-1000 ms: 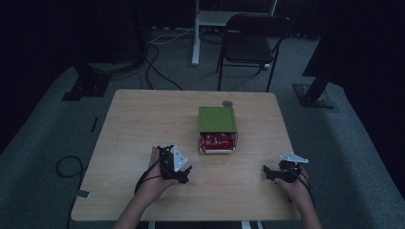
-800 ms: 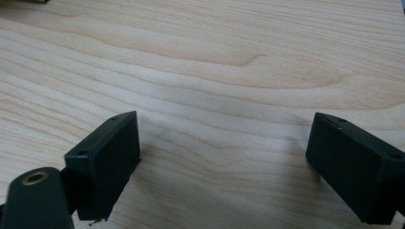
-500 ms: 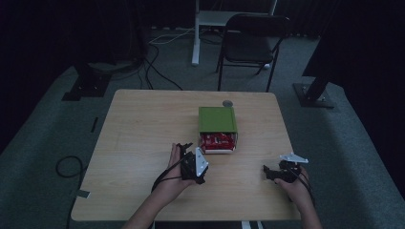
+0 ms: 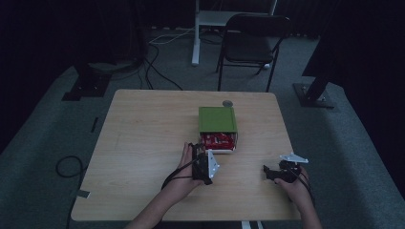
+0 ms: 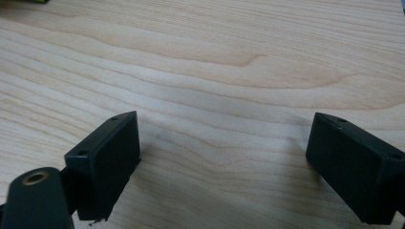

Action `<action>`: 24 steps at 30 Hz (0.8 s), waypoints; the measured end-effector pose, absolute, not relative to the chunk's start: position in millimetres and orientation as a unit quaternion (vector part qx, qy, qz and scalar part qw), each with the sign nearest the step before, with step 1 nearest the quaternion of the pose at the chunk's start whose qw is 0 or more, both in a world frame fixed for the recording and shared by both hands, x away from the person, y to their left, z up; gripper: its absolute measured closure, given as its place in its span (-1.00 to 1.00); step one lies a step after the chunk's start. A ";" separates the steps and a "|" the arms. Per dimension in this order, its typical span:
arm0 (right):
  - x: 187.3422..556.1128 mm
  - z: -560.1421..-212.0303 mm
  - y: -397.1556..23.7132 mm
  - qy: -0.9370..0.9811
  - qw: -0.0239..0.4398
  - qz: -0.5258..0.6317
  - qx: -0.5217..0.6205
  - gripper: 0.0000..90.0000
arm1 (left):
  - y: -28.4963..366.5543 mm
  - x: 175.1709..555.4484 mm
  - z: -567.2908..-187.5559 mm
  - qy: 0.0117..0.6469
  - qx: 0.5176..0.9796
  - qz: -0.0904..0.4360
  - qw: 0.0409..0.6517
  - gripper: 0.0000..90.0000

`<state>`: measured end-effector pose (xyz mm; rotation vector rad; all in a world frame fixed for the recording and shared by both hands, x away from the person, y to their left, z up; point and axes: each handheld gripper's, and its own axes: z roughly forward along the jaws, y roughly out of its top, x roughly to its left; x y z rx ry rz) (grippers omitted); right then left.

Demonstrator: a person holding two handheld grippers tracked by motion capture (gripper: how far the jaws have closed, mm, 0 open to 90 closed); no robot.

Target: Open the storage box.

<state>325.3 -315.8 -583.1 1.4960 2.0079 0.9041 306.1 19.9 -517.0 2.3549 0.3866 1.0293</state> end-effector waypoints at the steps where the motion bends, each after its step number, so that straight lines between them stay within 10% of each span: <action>1: 325.3 -583.2 -315.8 0.733 0.237 0.330 0.546 -0.76 | 18.2 306.1 -517.3 0.139 0.875 0.382 0.264 -0.94; 24: 325.3 -583.1 -315.9 0.732 0.238 0.330 0.547 -0.75 | -9.0 313.7 -539.2 0.037 0.895 0.407 0.177 -0.55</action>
